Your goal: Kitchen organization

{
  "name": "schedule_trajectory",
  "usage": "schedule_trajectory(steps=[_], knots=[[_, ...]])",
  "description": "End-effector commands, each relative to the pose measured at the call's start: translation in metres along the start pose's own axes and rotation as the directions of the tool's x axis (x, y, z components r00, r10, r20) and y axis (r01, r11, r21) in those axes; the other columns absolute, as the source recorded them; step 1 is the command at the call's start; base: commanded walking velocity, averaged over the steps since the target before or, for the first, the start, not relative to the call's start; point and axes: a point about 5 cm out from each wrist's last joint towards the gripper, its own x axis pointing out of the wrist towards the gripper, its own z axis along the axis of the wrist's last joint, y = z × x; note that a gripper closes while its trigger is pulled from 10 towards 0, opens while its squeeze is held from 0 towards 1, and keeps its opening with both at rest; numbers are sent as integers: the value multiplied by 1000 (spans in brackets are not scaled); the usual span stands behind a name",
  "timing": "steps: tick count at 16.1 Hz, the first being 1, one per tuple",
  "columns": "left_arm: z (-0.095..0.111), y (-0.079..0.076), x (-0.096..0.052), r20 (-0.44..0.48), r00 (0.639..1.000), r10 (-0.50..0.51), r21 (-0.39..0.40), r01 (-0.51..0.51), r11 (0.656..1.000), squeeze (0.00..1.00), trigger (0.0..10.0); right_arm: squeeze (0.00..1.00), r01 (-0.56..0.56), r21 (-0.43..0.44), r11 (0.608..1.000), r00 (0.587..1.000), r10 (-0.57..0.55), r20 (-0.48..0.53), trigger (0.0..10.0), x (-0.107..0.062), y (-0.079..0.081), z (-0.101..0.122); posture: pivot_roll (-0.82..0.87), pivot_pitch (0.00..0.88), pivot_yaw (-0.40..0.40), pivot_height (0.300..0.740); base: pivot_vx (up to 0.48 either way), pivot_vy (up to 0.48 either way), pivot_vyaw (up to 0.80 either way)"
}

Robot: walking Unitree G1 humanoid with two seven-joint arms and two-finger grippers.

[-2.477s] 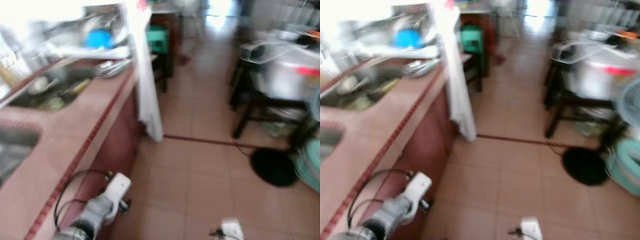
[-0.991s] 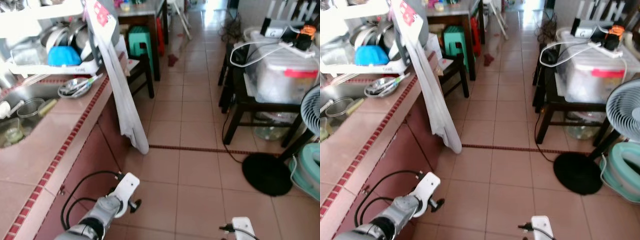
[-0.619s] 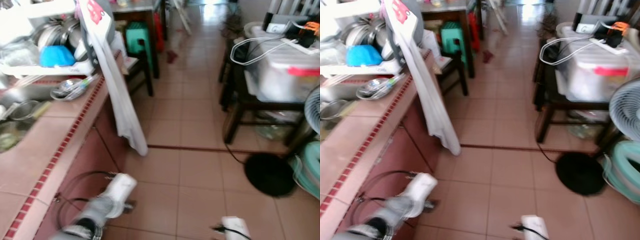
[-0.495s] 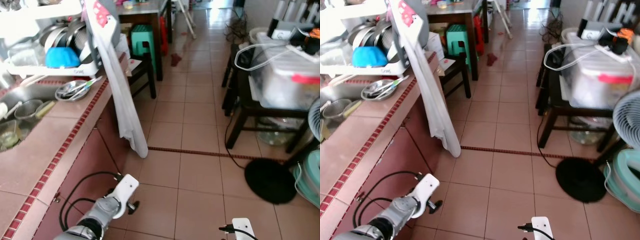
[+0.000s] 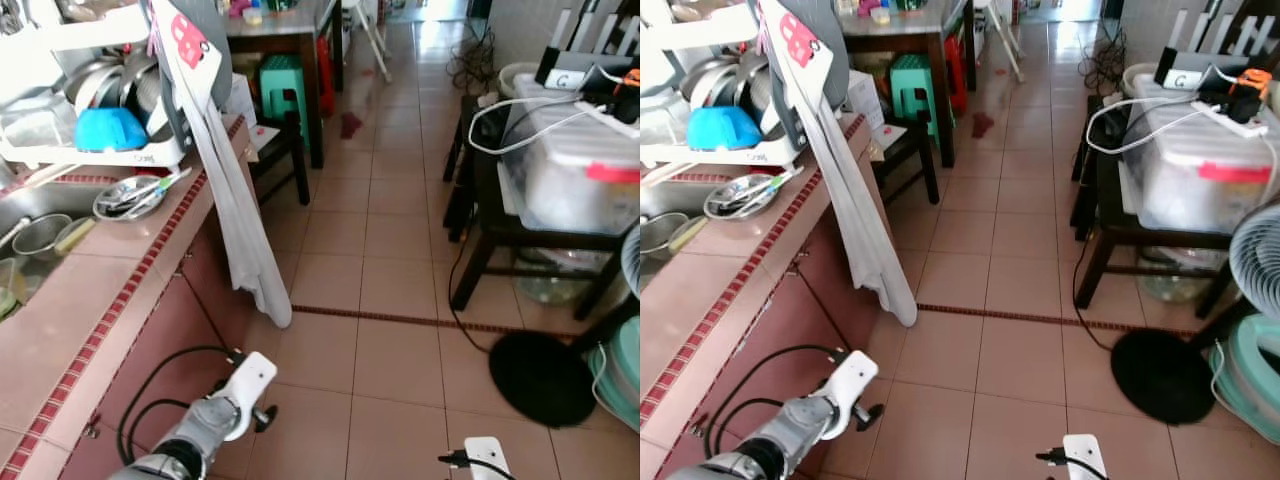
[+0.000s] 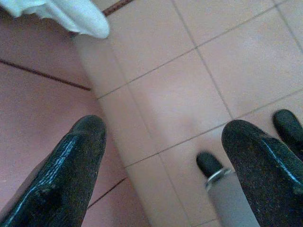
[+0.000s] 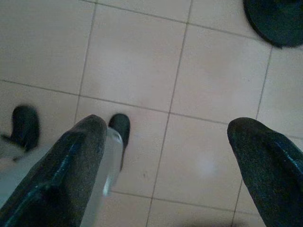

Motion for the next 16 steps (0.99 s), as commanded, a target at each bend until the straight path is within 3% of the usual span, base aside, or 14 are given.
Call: schedule_trajectory(steps=[1, 16], knots=[[-7, 12, -4, -24, 999, 32, 12, -31, 999, 0, 10000, 0, -36, 2, 999, 999, 36, 14, 10000, 2, 14, 6, 47, 26, 90, 740, 424, 0, 0], [-8, 11, -4, -28, 999, 32, 16, -31, 999, 0, 10000, 0, -38, 3, 999, 999, 38, 15, 10000, 2, 14, 7, 47, 28, 89, 740, 427, 0, 0]])
